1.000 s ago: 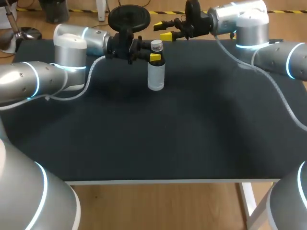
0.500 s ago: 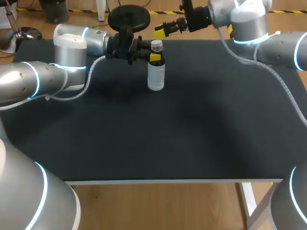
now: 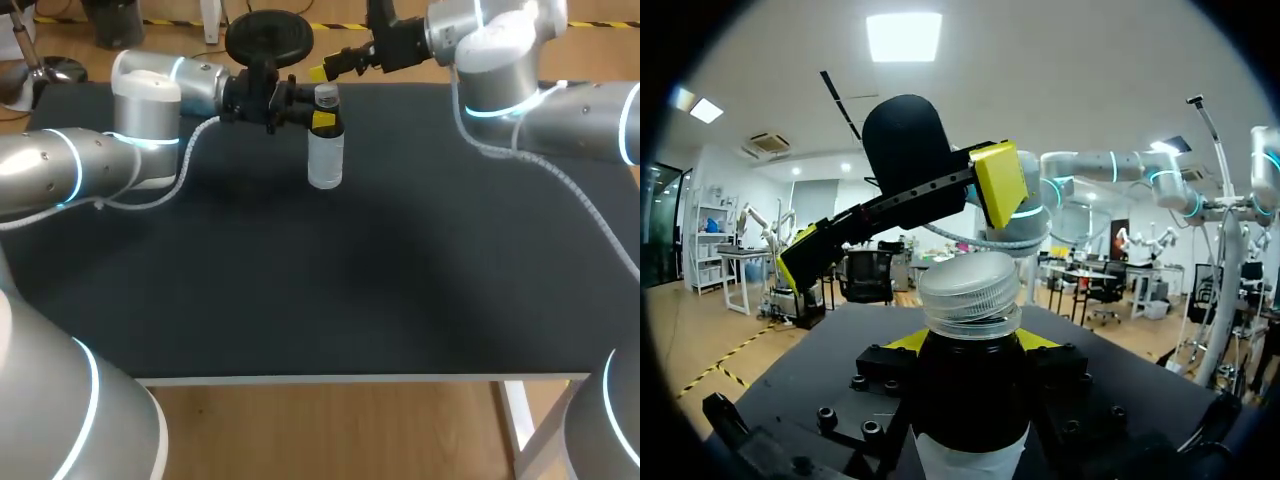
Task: Unscrew the bottle cap
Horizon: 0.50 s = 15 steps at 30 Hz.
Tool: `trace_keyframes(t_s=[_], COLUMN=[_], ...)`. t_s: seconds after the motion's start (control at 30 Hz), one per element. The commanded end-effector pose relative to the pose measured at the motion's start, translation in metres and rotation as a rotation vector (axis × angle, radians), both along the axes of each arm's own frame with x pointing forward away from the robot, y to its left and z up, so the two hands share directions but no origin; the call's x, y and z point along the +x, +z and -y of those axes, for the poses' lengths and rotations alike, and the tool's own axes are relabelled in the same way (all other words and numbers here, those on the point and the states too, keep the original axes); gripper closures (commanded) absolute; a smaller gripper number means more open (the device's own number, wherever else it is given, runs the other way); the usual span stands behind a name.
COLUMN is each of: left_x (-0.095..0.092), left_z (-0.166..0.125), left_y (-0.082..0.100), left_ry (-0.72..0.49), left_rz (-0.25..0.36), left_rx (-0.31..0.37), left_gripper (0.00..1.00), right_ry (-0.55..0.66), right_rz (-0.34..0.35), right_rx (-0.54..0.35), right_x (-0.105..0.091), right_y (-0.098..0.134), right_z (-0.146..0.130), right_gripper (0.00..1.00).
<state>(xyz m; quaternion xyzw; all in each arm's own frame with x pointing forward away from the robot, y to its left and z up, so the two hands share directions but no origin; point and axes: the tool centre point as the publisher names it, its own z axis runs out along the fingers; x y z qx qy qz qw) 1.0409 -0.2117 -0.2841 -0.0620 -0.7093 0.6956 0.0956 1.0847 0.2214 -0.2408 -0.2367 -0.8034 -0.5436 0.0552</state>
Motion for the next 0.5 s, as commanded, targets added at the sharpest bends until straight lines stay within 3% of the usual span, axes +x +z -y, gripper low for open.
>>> trace_keyframes(t_s=[0.03, 0.5], left_x=[0.0022, 0.0022], left_z=[0.0009, 0.0009], left_y=[-0.001, -0.001], left_ry=[-0.005, -0.005], left_rz=[-0.001, -0.001], left_rx=[-0.002, -0.002], left_gripper=[1.0, 1.0], right_ry=[-0.547, -0.539], right_rz=[0.189, 0.165], right_rx=[-0.271, -0.269], right_x=[-0.0096, -0.0167], right_y=[-0.0039, -0.0108], right_z=[0.0066, 0.0122], right_gripper=[0.0, 0.0])
